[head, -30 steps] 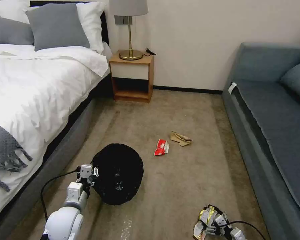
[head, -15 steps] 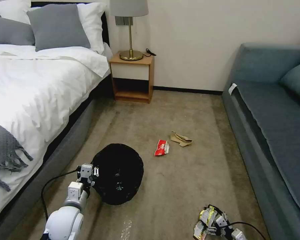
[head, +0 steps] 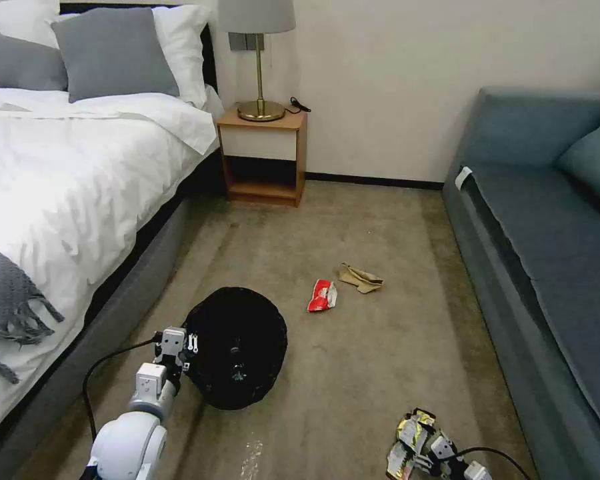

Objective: Pick up the trash bin, then pick up the garbage on the floor and place it into the trash bin.

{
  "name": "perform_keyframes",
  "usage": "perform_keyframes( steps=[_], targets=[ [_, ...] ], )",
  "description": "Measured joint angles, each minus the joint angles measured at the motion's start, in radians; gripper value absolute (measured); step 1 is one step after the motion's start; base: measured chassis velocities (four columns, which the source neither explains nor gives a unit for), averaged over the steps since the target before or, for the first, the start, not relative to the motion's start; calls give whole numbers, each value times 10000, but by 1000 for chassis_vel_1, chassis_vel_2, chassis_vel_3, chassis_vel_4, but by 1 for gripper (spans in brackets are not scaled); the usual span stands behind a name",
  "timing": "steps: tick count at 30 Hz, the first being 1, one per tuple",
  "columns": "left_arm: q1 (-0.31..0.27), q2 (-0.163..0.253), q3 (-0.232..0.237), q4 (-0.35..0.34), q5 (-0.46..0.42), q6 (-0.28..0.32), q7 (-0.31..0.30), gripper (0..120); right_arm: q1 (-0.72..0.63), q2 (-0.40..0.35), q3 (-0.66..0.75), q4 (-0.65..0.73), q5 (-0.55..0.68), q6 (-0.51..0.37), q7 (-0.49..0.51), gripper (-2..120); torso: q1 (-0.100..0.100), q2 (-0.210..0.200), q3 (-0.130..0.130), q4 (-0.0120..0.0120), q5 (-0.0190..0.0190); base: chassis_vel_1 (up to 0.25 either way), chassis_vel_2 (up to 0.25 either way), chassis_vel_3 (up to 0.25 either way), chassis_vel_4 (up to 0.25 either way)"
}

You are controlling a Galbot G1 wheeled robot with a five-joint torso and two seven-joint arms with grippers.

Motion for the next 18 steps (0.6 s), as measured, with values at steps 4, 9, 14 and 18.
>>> perform_keyframes(
  steps=[4,9,14,18],
  targets=[
    [-6,-9,-1,6,-3,-2,12,4,68,8,49,2,-1,38,51,85,0,-2,0,2,11,0,0,0,0],
    [-25,-14,5,20,-1,-7,28,4,55,-118,99,382,44,30,87,99,2,-6,4,8,25,0,0,0,0],
    [-52,-12,22,22,1,-7,34,4,89,-202,83,495,123,-9,46,100,2,-7,5,3,21,0,0,0,0],
    [-56,-6,25,23,2,-3,35,4,131,-322,114,600,258,-35,17,100,2,-7,5,2,12,0,0,0,0]
  ],
)
